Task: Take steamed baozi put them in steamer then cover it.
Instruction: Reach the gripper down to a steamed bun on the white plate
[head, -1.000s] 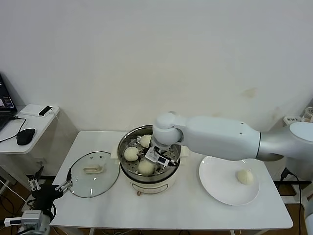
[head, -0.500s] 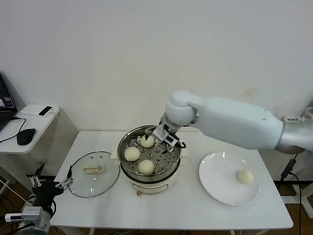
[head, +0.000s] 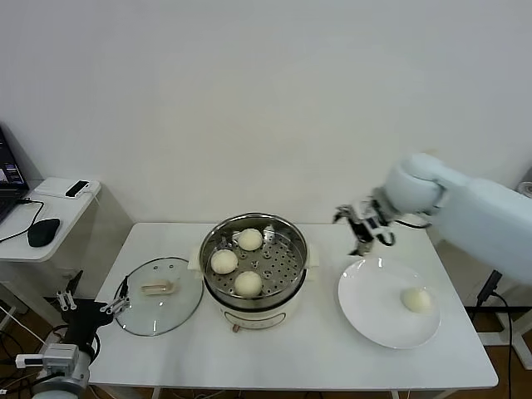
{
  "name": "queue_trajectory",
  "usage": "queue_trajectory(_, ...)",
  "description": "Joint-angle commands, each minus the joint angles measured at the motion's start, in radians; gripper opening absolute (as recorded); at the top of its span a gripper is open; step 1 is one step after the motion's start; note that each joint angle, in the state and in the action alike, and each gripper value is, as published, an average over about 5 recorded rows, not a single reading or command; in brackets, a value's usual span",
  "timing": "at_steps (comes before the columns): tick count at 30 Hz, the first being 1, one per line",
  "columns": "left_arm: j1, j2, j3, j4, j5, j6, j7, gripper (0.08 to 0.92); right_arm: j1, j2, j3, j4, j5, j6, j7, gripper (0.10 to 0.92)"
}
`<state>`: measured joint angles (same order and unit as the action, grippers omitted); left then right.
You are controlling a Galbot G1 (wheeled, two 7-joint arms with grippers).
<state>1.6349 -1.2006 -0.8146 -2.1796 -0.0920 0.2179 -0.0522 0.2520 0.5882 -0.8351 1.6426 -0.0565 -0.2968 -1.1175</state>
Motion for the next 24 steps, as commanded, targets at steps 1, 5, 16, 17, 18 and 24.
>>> queue_trajectory(1,-0.007,0.013,0.019,0.016,0.013,-0.001,0.000,0.823,-0.611,-0.286,0.514,0.017,-0.150,0.037,-0.013,0.823)
queue_trajectory(5,-0.013,0.011,0.042,0.020,0.031,0.001,-0.001,0.823,-0.796,-0.270,0.711,-0.028,-0.230,0.096,-0.033,0.823)
queue_trajectory(16,-0.016,0.011,0.043,0.015,0.039,0.012,-0.001,0.823,-0.902,-0.140,0.825,-0.220,-0.344,0.137,-0.016,0.823)
queue_trajectory(17,-0.016,0.011,0.040,0.013,0.039,0.014,0.000,0.823,-0.897,-0.129,0.821,-0.233,-0.349,0.137,-0.013,0.823)
queue_trajectory(18,-0.015,0.012,0.037,0.012,0.038,0.015,0.000,0.823,-0.891,-0.118,0.816,-0.246,-0.354,0.136,-0.011,0.823)
queue_trajectory(24,-0.005,0.006,0.026,0.009,0.037,0.015,0.000,0.823,-0.853,-0.070,0.765,-0.293,-0.381,0.125,0.002,0.823)
